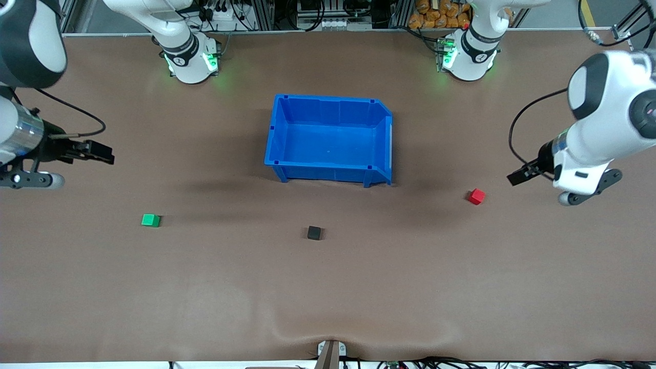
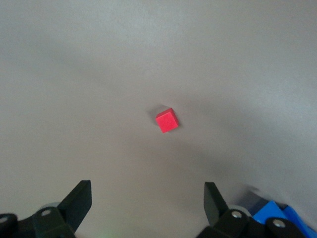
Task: Attach green and red cubes to black cube
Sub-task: 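Lower the left gripper to the red cube while the right gripper reaches the green cube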
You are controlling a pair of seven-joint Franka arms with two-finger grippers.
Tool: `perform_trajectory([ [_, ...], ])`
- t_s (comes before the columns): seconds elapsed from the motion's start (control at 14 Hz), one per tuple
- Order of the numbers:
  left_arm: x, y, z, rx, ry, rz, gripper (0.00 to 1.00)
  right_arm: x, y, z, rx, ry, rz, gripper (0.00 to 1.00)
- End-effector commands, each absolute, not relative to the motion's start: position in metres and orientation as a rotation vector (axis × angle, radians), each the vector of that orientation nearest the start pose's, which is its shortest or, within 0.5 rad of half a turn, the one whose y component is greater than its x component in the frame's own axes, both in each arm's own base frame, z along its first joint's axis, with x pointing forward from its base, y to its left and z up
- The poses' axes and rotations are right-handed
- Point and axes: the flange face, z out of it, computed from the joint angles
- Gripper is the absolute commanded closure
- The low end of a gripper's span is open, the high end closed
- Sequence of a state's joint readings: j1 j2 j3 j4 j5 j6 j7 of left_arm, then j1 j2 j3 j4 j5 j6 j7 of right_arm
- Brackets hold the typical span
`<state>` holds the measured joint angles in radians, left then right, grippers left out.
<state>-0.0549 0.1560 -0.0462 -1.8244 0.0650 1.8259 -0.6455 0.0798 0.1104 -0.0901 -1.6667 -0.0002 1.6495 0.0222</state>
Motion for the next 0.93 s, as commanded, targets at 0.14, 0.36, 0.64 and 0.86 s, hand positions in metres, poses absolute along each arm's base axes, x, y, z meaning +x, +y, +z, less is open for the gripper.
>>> perform_trajectory([
  [0.14, 0.591, -0.056, 0.398, -2.897, -0.916, 0.191, 0.0, 0.583, -0.005, 0.47, -3.145, 0.059, 0.108, 0.0],
  [0.36, 0.584, -0.052, 0.356, -2.907, -0.957, 0.136, 0.0, 0.606, -0.023, 0.404, -3.158, 0.106, 0.04, 0.0],
  [0.64, 0.582, -0.049, 0.317, -2.834, -1.204, 0.085, 0.0, 0.625, -0.048, 0.348, -3.166, 0.028, 0.008, 0.0],
  [0.86, 0.568, -0.041, 0.287, -2.816, -1.271, 0.08, 0.0, 0.632, -0.056, 0.321, -3.173, -0.027, -0.005, 0.0],
])
